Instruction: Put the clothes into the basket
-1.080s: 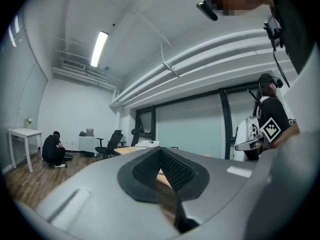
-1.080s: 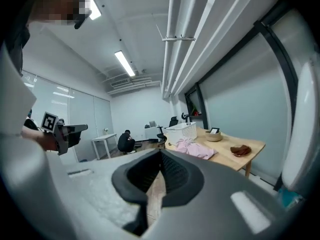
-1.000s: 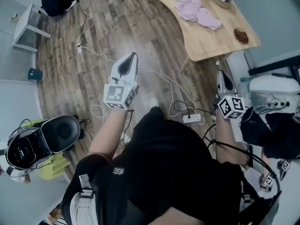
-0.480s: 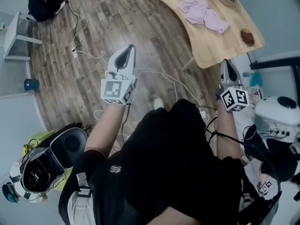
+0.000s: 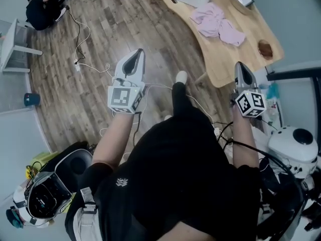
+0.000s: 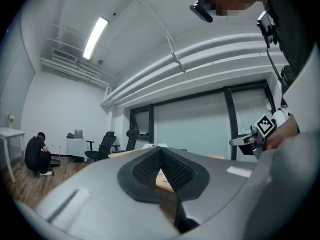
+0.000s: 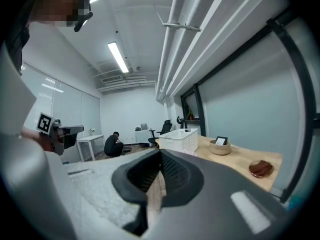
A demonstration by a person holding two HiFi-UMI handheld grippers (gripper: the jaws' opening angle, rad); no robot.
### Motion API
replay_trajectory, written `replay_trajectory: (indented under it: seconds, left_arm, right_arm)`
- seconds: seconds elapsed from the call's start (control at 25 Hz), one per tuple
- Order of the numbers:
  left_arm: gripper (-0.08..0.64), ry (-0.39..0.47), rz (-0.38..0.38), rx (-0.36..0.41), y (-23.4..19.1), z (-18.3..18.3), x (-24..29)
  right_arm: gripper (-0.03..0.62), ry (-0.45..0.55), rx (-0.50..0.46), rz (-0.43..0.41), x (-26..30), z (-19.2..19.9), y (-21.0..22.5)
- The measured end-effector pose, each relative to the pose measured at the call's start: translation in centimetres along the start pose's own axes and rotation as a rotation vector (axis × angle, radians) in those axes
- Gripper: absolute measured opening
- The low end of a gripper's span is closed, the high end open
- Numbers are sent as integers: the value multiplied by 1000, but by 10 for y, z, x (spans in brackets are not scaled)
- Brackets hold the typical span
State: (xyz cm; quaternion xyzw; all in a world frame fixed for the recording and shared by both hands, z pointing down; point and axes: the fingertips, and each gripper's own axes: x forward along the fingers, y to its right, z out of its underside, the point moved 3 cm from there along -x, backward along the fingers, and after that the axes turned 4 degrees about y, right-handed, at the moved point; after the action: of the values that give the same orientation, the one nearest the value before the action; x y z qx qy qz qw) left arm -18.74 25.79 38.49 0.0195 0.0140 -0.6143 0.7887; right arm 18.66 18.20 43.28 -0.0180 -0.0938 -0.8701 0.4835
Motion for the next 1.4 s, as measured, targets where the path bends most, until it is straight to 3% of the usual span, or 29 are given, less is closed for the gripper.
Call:
replay_trajectory:
  seconds: [0.32,0.44,0.84,1.12,1.4]
  left_arm:
    - [8,-23,8,44,-42,0,128]
    - [8,-55,-22,56,-60,7,184]
    - [8,-58,-4,115,-65,14,319]
    - [8,-67,75,137,-57,10,374]
    - [8,-49,221,116,-38,20,432]
  right_arm:
    - [2,-38,40,33,123,-3,61]
    - [2,-44,54,15,175,-5,86]
    - [2,-28,84,-13,279,-6,155]
    - [2,-57,103,27,301,-3,184]
    - [2,-53,100,134,287,0,200]
